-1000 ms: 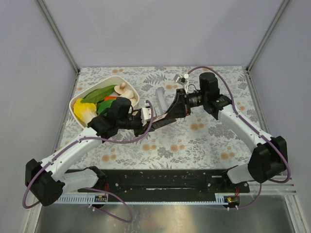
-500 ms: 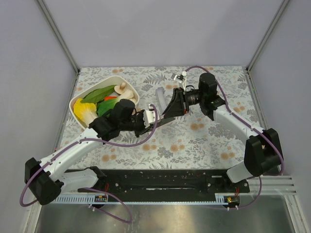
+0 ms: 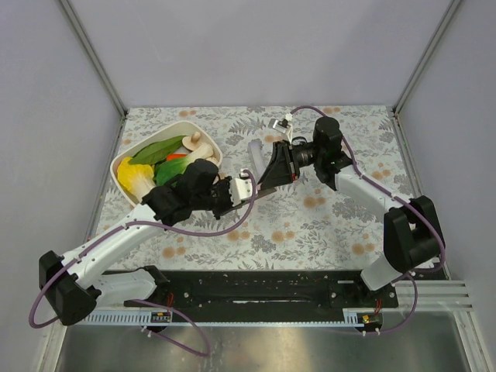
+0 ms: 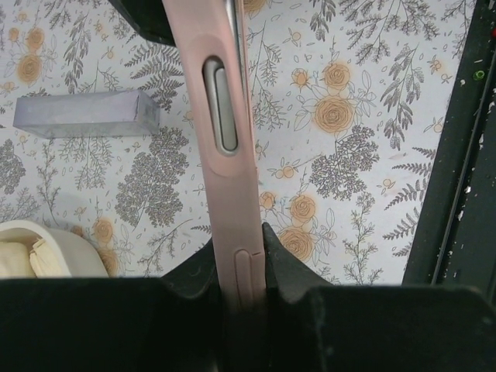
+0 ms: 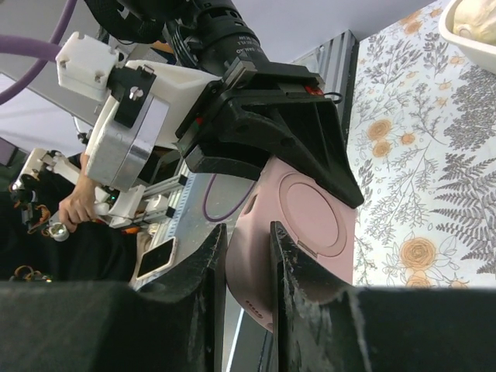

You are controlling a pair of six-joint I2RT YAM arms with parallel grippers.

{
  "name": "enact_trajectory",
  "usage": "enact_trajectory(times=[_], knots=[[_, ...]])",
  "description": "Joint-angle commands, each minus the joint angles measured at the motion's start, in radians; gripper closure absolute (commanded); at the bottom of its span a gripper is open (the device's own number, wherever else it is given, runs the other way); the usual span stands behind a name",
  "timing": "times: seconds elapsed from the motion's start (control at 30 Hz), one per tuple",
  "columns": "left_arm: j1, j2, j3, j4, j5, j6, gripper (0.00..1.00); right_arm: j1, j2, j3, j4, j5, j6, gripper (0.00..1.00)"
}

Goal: Take the phone out of the phone case
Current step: Remove the phone case from the phone.

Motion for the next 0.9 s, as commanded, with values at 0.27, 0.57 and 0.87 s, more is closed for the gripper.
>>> enact_trajectory(times=[0.27, 0.57, 0.87], knots=[[-0.106, 0.015, 0.103, 0.080, -0.065, 0.156, 1.00, 0.029, 0.064, 0.010, 0.185, 0.032, 0.292, 1.00], [-0.118, 0.017, 0.112, 0.079, -0.073, 0.142, 1.00, 0.029, 0.067, 0.010, 0.179, 0.029, 0.290, 1.00], [-0.116, -0.011, 0.141, 0.034, 0.079, 0.091, 1.00, 0.029, 0.093, 0.033, 0.093, 0.052, 0.226, 1.00]])
